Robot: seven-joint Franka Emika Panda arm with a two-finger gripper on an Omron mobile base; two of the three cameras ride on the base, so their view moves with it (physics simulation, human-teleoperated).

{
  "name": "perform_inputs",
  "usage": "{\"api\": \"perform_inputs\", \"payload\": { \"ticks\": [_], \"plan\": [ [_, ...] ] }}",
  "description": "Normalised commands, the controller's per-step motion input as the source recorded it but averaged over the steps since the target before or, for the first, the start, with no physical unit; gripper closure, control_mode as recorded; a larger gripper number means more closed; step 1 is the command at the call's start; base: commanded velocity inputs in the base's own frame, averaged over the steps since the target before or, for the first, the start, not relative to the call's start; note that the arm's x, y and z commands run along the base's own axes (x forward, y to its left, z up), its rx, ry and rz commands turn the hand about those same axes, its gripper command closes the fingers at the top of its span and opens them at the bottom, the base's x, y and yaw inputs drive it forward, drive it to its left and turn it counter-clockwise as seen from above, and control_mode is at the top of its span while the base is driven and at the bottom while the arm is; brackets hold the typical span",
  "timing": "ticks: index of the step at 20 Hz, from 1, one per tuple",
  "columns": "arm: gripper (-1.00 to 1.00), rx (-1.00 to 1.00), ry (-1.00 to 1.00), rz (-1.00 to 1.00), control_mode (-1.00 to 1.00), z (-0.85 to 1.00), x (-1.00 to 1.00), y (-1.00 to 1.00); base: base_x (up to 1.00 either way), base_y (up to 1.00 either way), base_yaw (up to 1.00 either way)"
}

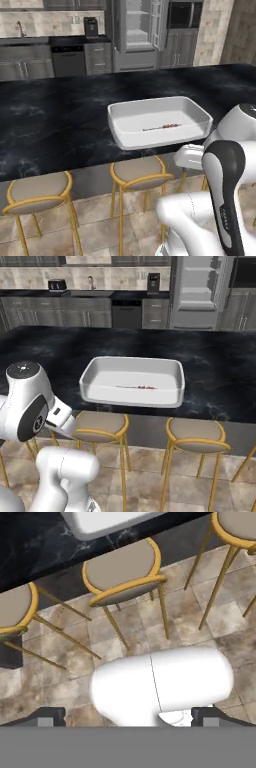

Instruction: Place the cold items (banana and garlic) from the fridge in one tupperware on the dining counter. Place the warm items (hot dog and kebab skewer) in the stove area in another tupperware.

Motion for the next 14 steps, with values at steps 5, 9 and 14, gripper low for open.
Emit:
{"api": "perform_inputs", "payload": {
  "ticks": [5,9,14],
  "plan": [
    [-1.00,0.00,0.00,0.00,1.00,0.00,0.00,0.00,-0.67,1.00,0.08],
    [-1.00,0.00,0.00,0.00,1.00,0.00,0.00,0.00,-0.04,1.00,0.00],
    [-1.00,0.00,0.00,0.00,1.00,0.00,0.00,0.00,0.00,1.00,0.00]
  ]
}}
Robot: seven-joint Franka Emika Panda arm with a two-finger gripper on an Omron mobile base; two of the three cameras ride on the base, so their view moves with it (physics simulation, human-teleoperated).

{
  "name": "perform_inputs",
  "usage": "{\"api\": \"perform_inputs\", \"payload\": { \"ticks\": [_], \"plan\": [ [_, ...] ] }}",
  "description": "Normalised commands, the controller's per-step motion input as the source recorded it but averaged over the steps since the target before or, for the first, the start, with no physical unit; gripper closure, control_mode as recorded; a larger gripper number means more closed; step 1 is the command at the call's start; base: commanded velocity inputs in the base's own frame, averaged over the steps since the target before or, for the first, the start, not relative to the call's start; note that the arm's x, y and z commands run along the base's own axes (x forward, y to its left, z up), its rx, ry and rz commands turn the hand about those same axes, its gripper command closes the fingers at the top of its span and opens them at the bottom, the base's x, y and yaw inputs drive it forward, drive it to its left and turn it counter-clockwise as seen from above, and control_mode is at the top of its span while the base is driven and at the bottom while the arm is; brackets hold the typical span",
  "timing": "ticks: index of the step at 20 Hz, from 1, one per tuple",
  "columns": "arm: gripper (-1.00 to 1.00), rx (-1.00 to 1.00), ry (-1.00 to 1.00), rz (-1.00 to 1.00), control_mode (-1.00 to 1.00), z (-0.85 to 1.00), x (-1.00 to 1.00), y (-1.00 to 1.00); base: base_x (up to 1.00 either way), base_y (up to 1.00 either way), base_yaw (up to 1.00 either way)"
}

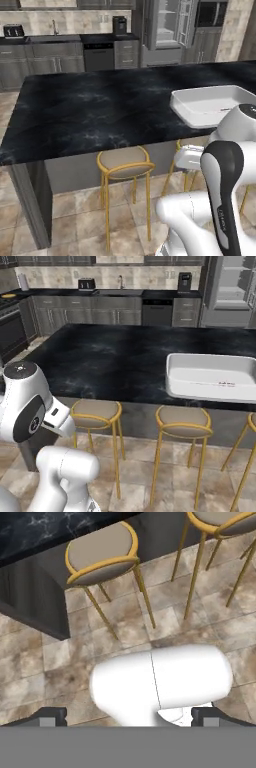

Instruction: Place the cold items (banana and garlic) from the fridge in one tupperware on the dining counter. Place the warm items (hot dog and kebab skewer) in the stove area in another tupperware.

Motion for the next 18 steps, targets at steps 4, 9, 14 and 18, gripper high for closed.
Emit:
{"api": "perform_inputs", "payload": {
  "ticks": [4,9,14,18],
  "plan": [
    [-1.00,0.00,0.00,0.00,1.00,0.00,0.00,0.00,0.00,1.00,0.00],
    [-1.00,0.00,0.00,0.00,1.00,0.00,0.00,0.00,0.00,1.00,0.00],
    [-1.00,0.00,0.00,0.00,1.00,0.00,0.00,0.00,0.16,1.00,-0.03],
    [-1.00,0.00,0.00,0.00,1.00,0.00,0.00,0.00,0.36,1.00,-0.09]
  ]
}}
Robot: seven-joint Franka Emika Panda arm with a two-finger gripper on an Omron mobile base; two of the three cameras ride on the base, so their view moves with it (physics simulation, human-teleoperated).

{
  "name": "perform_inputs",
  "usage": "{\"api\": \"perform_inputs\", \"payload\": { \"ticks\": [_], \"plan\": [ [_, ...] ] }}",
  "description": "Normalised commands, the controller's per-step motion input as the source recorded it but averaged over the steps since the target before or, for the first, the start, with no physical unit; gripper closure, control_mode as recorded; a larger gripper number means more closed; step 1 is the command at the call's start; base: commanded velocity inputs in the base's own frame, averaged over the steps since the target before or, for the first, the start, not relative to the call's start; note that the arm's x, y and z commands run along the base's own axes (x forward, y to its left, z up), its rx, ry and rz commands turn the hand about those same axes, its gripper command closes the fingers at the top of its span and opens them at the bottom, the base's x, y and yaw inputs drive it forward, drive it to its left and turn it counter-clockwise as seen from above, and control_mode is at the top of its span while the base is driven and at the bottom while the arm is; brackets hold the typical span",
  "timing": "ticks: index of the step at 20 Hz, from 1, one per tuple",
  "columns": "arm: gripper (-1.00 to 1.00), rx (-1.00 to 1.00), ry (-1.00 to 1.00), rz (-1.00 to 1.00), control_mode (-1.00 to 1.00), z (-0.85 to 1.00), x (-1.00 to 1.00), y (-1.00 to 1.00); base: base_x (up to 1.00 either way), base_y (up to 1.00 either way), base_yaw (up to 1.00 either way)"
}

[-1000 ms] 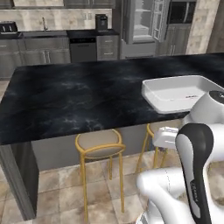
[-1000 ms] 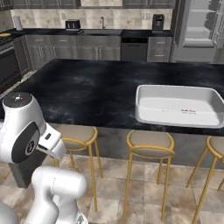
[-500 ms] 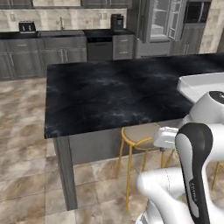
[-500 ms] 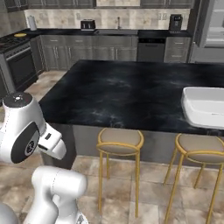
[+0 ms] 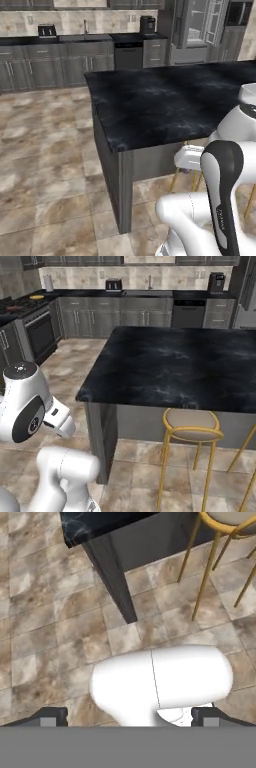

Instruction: Place the cold items (banana and garlic) from the fridge in one tupperware on the dining counter. Place the warm items (hot dog and kebab skewer) in the stove area in another tupperware.

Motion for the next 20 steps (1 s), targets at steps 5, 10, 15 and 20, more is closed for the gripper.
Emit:
{"api": "perform_inputs", "payload": {
  "ticks": [5,10,15,20],
  "plan": [
    [-1.00,0.00,0.00,0.00,1.00,0.00,0.00,0.00,0.43,1.00,-0.14],
    [-1.00,0.00,0.00,0.00,1.00,0.00,0.00,0.00,0.49,1.00,-0.20],
    [-1.00,0.00,0.00,0.00,1.00,0.00,0.00,0.00,0.65,1.00,-0.25],
    [-1.00,0.00,0.00,0.00,1.00,0.00,0.00,0.00,0.80,1.00,-0.34]
  ]
}}
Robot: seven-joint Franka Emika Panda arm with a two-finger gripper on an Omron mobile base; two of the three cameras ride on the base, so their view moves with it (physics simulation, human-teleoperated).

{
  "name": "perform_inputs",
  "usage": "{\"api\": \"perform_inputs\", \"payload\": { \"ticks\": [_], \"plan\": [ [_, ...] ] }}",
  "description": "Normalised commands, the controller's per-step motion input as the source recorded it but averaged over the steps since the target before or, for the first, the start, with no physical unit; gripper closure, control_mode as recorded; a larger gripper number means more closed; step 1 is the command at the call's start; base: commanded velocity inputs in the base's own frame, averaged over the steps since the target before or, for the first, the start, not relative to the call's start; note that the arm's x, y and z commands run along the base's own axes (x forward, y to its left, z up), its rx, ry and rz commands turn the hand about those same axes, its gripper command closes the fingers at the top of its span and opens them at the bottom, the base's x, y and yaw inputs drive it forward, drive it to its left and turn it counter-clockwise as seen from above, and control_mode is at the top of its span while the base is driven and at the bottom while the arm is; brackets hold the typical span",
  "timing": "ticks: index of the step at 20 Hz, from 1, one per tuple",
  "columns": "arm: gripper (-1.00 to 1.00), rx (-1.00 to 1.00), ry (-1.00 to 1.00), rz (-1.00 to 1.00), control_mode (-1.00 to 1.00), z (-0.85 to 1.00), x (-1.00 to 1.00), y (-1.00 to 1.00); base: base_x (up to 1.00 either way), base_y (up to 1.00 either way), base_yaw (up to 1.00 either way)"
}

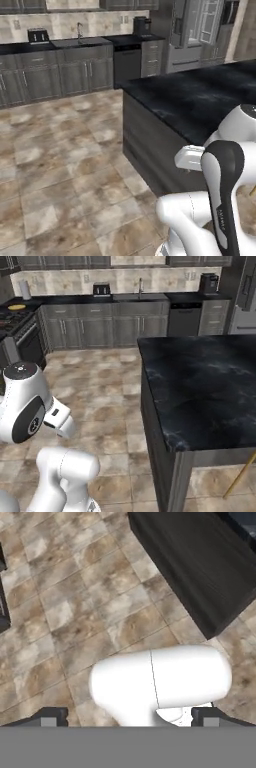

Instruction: Place the cold items (banana and garlic) from the fridge in one tupperware on the dining counter. Place the warm items (hot dog and kebab skewer) in the stove area in another tupperware.

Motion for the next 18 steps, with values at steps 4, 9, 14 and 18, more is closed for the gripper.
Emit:
{"api": "perform_inputs", "payload": {
  "ticks": [4,9,14,18],
  "plan": [
    [-1.00,0.00,0.00,0.00,1.00,0.00,0.00,0.00,1.00,0.85,-0.11],
    [-1.00,0.00,0.00,0.00,1.00,0.00,0.00,0.00,1.00,0.63,0.12],
    [-1.00,0.00,0.00,0.00,1.00,0.00,0.00,0.00,1.00,0.50,0.28],
    [-1.00,0.00,0.00,0.00,1.00,0.00,0.00,0.00,1.00,0.36,0.31]
  ]
}}
